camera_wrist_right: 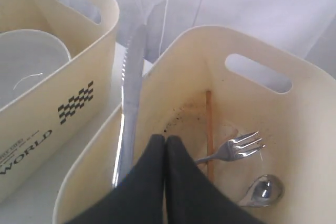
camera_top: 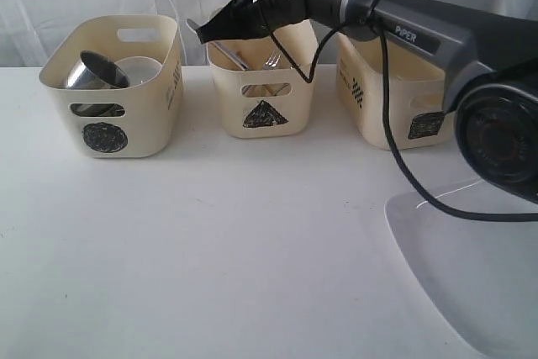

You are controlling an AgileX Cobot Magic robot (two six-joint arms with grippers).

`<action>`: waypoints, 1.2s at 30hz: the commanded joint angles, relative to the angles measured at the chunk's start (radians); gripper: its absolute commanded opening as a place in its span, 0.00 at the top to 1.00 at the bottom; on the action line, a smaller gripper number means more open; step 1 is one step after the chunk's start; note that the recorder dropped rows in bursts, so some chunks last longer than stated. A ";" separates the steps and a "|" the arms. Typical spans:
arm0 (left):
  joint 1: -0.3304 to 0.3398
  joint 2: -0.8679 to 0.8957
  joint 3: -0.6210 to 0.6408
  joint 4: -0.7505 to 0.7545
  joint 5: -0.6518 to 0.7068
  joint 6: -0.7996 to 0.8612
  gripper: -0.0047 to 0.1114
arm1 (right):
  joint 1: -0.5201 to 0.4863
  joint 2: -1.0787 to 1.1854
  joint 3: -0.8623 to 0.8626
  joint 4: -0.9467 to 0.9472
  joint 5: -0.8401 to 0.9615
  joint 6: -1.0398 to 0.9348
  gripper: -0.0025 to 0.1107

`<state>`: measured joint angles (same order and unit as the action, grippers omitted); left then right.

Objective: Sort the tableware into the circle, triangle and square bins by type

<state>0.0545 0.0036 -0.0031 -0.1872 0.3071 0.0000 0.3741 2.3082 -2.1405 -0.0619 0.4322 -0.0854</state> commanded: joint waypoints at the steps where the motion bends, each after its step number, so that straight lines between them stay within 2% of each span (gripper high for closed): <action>1: -0.007 -0.004 0.003 -0.005 0.000 0.000 0.96 | -0.016 -0.011 0.002 -0.002 0.025 -0.007 0.98; 16: -0.007 -0.004 0.003 -0.005 0.000 0.000 0.96 | -0.016 -0.063 0.002 -0.002 0.214 0.021 0.98; 25: -0.007 -0.004 0.003 -0.005 0.000 0.000 0.96 | -0.016 -0.160 0.009 -0.031 0.493 0.018 0.98; 30: -0.007 -0.004 0.003 -0.005 0.000 0.000 0.96 | -0.016 -0.276 0.162 -0.032 0.525 0.031 0.98; 36: -0.007 -0.004 0.003 -0.005 0.000 0.000 0.96 | -0.016 -0.526 0.536 -0.038 0.378 0.111 0.98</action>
<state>0.0545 0.0036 -0.0031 -0.1872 0.3071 0.0000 0.3657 1.9040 -1.7663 -0.0857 0.8880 -0.0212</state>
